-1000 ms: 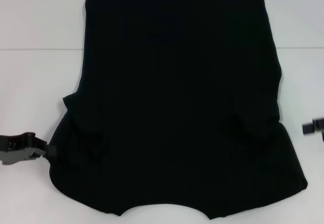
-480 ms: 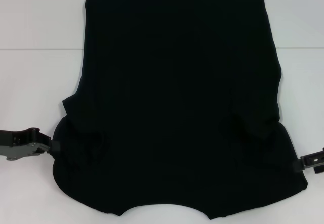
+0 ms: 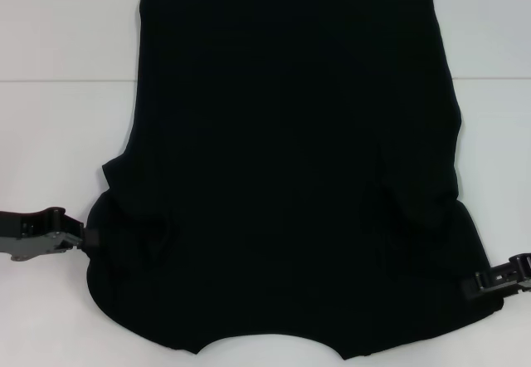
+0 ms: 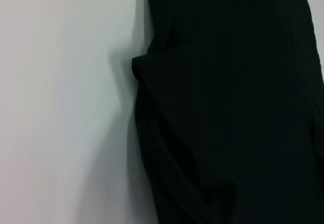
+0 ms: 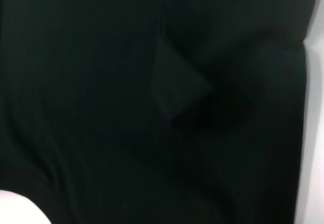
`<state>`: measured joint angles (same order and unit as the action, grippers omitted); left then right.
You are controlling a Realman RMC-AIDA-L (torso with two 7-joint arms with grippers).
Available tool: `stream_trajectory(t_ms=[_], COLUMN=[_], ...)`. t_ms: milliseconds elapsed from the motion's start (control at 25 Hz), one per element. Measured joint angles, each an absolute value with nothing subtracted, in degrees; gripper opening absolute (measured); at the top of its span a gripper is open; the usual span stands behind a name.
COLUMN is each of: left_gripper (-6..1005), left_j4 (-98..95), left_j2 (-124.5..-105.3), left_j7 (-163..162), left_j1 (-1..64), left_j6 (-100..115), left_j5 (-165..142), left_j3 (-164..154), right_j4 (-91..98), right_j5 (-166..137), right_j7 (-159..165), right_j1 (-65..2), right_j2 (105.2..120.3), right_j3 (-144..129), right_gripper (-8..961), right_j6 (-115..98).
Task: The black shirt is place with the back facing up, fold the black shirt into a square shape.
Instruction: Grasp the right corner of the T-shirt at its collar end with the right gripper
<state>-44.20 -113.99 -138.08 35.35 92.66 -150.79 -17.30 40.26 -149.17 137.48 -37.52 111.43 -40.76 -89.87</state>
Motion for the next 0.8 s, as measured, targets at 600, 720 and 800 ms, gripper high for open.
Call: stream_trajectory(t_ms=[600, 720, 800], left_gripper=[12, 12, 12], left_j4=[-43.7, -43.7, -43.7], left_j2=[-114.11, -114.18, -114.21], left_j7=[-138.1, -138.1, -138.1], left_j1=[35.3, 35.4, 35.4], left_j6=[92.4, 92.4, 92.4], left_j5=[-150.8, -150.8, -150.8], left_j3=[-17.1, -17.1, -17.1], right_j4=[39.4, 39.4, 39.4], right_j5=[-148.3, -148.3, -148.3], right_j7=[137.1, 138.3, 139.0], right_j1=[-39.3, -39.3, -39.1], right_j2=[113.48, 113.38, 113.12], right_j3=[-40.4, -40.1, -40.1], right_gripper=[748, 744, 741], right_j6=[-89.9, -90.2, -90.2])
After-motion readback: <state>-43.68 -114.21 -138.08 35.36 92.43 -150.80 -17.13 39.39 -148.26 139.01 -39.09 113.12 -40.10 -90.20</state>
